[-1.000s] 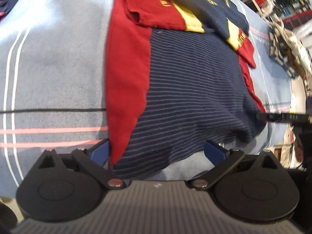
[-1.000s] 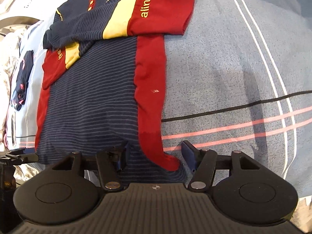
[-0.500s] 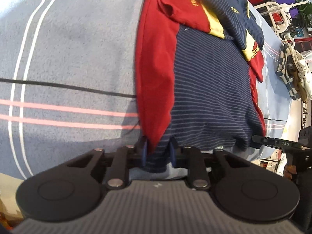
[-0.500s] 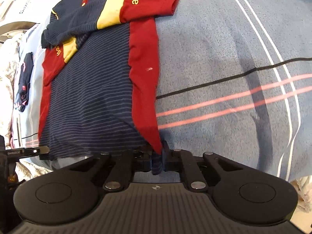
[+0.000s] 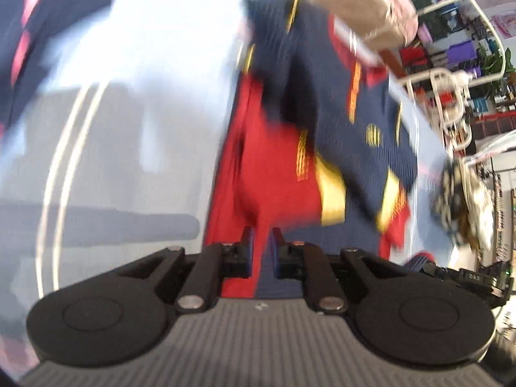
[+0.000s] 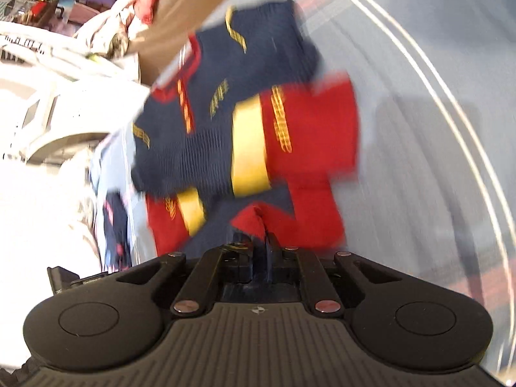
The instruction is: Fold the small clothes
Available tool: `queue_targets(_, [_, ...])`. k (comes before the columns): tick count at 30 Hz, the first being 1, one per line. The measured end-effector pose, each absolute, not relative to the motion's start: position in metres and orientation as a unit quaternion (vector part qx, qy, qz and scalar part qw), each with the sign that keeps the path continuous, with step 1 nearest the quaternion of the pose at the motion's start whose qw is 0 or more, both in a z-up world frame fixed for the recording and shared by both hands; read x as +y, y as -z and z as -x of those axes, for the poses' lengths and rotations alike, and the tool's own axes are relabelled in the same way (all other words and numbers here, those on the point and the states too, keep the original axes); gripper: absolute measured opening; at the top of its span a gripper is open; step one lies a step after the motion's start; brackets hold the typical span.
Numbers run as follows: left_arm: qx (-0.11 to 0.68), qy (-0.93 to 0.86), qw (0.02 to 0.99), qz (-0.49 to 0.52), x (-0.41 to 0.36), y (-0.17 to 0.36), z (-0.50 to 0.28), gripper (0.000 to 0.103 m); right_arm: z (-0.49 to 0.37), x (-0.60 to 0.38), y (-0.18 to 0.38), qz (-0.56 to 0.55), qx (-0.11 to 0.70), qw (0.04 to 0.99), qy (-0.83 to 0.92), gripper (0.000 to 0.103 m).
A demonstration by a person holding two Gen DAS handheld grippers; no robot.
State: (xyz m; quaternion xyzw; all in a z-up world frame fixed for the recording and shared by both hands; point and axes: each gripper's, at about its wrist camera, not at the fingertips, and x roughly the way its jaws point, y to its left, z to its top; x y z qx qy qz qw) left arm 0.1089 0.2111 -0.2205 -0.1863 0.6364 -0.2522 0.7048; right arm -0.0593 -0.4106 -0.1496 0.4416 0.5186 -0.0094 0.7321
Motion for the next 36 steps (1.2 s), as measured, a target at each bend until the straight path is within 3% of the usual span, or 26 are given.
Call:
queue_targets(3, [0.625, 0.270, 0.717, 0.149, 0.190, 0.207, -0.152, 0.010, 0.010, -0.425, 0.148, -0.445, 0.521, 0.728, 0.000, 0.013])
queue_targets(5, [0.629, 0.289, 0.712, 0.121, 0.178, 0.198, -0.159, 0.023, -0.009, -0.422, 0.141, -0.403, 0.527, 0.748, -0.015, 0.013])
queue_targets(7, [0.638, 0.316, 0.697, 0.093, 0.174, 0.196, -0.147, 0.074, -0.015, -0.421, 0.144, -0.398, 0.538, 0.743, -0.024, 0.013])
queue_targets(9, [0.655, 0.326, 0.679, 0.063, 0.176, 0.200, -0.126, 0.088, -0.012, -0.419, 0.146, -0.389, 0.541, 0.745, -0.025, 0.013])
queue_targets(15, [0.731, 0.287, 0.583, 0.210, 0.228, 0.254, -0.035, 0.088, 0.011, -0.418, 0.156, -0.411, 0.541, 0.734, -0.006, 0.013])
queue_targets(21, [0.674, 0.288, 0.618, 0.283, 0.244, 0.279, 0.017, 0.092, 0.030, -0.421, 0.156, -0.426, 0.539, 0.727, 0.008, 0.013])
queue_targets(26, [0.653, 0.288, 0.631, 0.305, 0.241, 0.284, 0.035, 0.090, 0.031, -0.422, 0.155, -0.426, 0.539, 0.727, 0.007, 0.013])
queue_targets(28, [0.659, 0.291, 0.618, 0.315, 0.241, 0.288, 0.041, 0.077, 0.030, -0.421, 0.156, -0.426, 0.538, 0.727, 0.006, 0.013])
queue_targets(30, [0.672, 0.286, 0.608, 0.311, 0.237, 0.295, 0.046, 0.052, 0.029, -0.421, 0.157, -0.426, 0.539, 0.727, 0.006, 0.013])
queue_targets(34, [0.662, 0.263, 0.606, 0.354, 0.251, 0.305, 0.055, 0.038, 0.029, -0.423, 0.158, -0.428, 0.538, 0.726, 0.004, 0.013])
queue_targets(36, [0.655, 0.263, 0.607, 0.366, 0.253, 0.305, 0.058, 0.019, 0.029, -0.424, 0.158, -0.427, 0.540, 0.725, 0.003, 0.013])
